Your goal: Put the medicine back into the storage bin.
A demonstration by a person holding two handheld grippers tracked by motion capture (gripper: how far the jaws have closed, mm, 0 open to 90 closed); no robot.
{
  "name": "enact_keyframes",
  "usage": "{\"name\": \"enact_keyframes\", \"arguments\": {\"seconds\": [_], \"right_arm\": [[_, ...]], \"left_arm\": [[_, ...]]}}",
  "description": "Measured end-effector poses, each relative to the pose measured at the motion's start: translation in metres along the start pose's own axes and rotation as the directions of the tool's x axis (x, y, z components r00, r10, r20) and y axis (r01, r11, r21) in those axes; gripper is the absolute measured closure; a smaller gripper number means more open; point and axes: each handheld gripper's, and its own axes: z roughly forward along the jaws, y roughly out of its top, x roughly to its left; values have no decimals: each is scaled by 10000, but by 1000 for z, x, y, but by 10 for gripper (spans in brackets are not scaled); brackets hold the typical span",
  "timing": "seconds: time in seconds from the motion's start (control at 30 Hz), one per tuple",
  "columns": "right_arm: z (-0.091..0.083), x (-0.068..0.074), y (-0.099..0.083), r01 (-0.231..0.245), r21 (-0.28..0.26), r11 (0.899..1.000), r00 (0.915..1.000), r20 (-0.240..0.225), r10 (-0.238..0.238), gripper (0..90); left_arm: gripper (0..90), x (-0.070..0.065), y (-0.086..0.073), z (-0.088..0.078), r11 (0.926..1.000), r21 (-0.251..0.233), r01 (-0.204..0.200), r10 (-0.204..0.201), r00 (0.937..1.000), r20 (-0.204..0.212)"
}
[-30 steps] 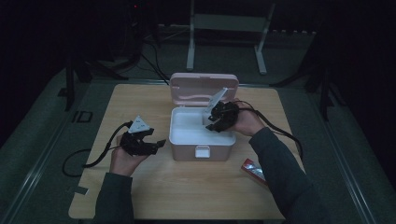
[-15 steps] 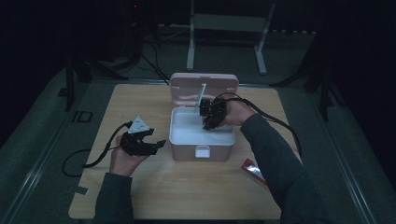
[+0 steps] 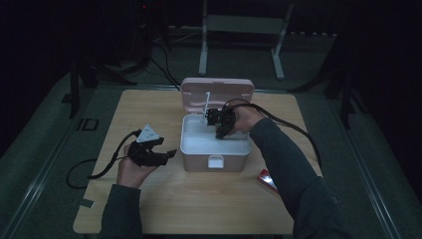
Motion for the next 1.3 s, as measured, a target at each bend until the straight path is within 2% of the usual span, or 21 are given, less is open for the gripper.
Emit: {"name": "enact_keyframes", "arguments": {"seconds": [0.33, 0.5, 0.53, 0.7, 0.97, 1.0, 1.07, 1.3], "right_arm": [[1, -3, 3, 189, 154, 9997, 9996, -224, -185, 867], [1, -6, 2, 242, 182, 9995, 9982, -561, -231, 884], [1, -7, 2, 466, 112, 9988, 9973, -575, -459, 888], [1, -7, 2, 662, 86, 9978, 9951, -736, -654, 899], [-1, -7, 1, 809, 24, 9967, 9944, -678, -806, 900], [-1, -7, 1, 1004, -83, 9949, 9930, -615, -1008, 900], [-3, -6, 0, 1079, -80, 9941, 9925, -567, -1082, 900], [-15, -8, -4, 978, -401, 9944, 9935, -551, -1000, 900]], "left_arm": [[330, -1, 0, 1, 10000, 16, 27, -27, 10000, 42], [330, 0, 0, 1, 10000, 60, -29, 29, 10000, 22], [330, 0, -1, 1, 10000, 61, -28, 28, 10000, -2], [330, 0, -1, -1, 10000, -7, 18, -18, 10000, -50], [330, 1, -1, -2, 10000, -22, -13, 13, 10000, -75], [329, 1, -1, -2, 10000, -34, -12, 12, 10000, -74], [330, 1, -1, -2, 10000, -48, -10, 10, 10000, -76], [330, 1, -1, -1, 10000, -17, -6, 5, 10000, -68]]}}
